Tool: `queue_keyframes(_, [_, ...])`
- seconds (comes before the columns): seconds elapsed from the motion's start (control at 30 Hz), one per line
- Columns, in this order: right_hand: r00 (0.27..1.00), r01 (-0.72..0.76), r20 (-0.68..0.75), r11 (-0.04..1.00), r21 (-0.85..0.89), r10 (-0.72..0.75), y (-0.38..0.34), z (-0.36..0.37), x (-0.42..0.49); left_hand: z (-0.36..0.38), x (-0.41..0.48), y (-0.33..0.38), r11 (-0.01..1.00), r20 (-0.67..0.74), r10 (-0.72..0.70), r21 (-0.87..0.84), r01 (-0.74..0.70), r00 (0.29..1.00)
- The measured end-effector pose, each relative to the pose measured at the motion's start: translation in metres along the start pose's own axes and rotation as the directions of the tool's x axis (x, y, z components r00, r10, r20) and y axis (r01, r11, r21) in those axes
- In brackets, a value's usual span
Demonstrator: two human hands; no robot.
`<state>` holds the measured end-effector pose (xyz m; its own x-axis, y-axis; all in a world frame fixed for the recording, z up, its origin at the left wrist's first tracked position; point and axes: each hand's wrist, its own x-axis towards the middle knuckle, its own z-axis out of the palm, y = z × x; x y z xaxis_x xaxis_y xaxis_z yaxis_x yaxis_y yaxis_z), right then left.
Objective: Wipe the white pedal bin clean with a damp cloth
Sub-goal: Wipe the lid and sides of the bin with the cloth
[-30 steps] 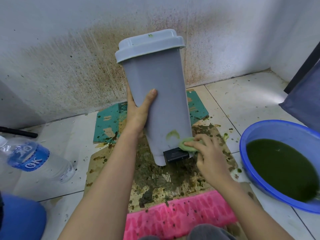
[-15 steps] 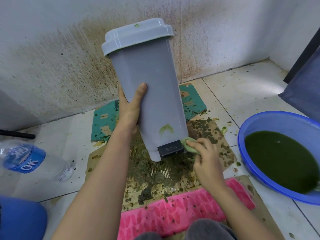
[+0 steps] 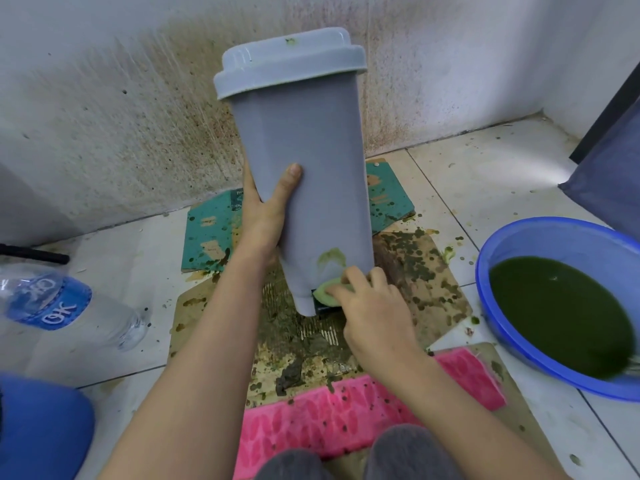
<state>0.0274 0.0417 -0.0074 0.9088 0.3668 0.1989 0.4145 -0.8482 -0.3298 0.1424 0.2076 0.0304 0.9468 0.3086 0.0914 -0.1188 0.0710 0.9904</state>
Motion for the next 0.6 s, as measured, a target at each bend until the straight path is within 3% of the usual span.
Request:
queue_keyframes(0.13, [0.981,-0.195,-0.002,0.981,0.016,0.195,0.035,-0.005,-0.003,-0.006,-0.007,-0.002,1.000,0.022,-0.011,-0.020,0.012,1.000])
queue_keyframes(0.2, [0.948,-0.317,0.019,0.932,0.176,0.319,0.058,-0.012,-0.004,-0.008,-0.008,-0.001,0.999,0.033,-0.017,-0.038,0.018,0.999])
queue_keyframes(0.3, [0.905,-0.321,-0.027,0.723,0.612,0.424,0.068,-0.026,-0.002,-0.008,-0.014,0.000,0.998,0.058,-0.043,-0.038,0.045,0.997])
queue_keyframes(0.4, [0.865,-0.226,-0.028,0.439,0.869,0.500,0.054,-0.040,0.004,-0.012,-0.026,0.001,0.996,0.089,-0.074,-0.036,0.077,0.993])
queue_keyframes(0.5, [0.842,-0.186,0.035,0.228,0.956,0.538,0.041,-0.048,0.005,-0.026,-0.042,0.002,0.992,0.118,-0.125,-0.018,0.128,0.985])
queue_keyframes(0.6, [0.823,-0.171,0.048,0.166,0.971,0.566,0.030,-0.054,-0.002,-0.040,-0.064,-0.001,0.982,0.106,-0.189,0.006,0.190,0.976])
